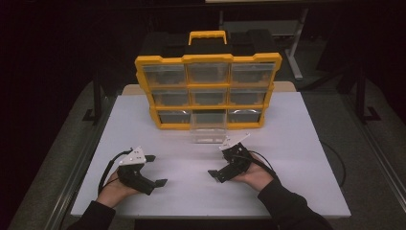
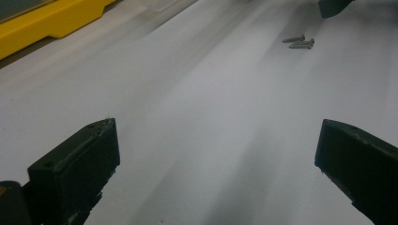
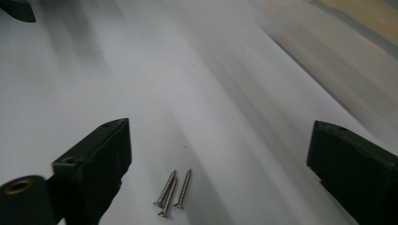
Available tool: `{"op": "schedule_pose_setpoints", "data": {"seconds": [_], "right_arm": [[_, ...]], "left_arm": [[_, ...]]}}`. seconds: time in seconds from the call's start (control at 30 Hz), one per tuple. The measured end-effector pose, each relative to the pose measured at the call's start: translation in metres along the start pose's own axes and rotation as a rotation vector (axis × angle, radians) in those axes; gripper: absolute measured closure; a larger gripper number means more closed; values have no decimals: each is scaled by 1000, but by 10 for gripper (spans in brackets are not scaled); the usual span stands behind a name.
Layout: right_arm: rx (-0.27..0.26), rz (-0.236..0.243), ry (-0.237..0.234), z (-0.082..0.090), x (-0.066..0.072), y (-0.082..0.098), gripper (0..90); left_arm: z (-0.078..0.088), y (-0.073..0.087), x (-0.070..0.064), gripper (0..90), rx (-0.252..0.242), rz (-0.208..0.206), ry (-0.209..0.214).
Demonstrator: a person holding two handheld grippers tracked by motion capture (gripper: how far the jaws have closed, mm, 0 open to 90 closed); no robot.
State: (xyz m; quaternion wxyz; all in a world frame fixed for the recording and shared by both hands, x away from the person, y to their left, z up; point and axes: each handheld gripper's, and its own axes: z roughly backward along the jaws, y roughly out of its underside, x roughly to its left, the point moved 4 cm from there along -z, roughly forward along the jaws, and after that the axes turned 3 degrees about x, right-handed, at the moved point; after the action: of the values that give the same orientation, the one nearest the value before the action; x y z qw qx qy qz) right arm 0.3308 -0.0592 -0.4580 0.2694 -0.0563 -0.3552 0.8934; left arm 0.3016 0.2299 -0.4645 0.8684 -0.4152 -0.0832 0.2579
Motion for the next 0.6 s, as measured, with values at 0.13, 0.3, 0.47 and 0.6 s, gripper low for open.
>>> {"op": "schedule_pose_setpoints", "data": {"seconds": [0.13, 0.3, 0.47, 0.6], "right_arm": [[5, -6, -3, 2, 0, 0, 144], [32, -21, -18, 3, 1, 1, 282], [59, -17, -35, 3, 3, 3, 411], [64, -16, -39, 2, 4, 3, 428]], "left_arm": [[0, 0, 0, 0, 2, -1, 0], [0, 0, 0, 0, 3, 0, 1], [0, 0, 0, 0, 3, -1, 1], [0, 0, 0, 0, 3, -1, 1]]}}
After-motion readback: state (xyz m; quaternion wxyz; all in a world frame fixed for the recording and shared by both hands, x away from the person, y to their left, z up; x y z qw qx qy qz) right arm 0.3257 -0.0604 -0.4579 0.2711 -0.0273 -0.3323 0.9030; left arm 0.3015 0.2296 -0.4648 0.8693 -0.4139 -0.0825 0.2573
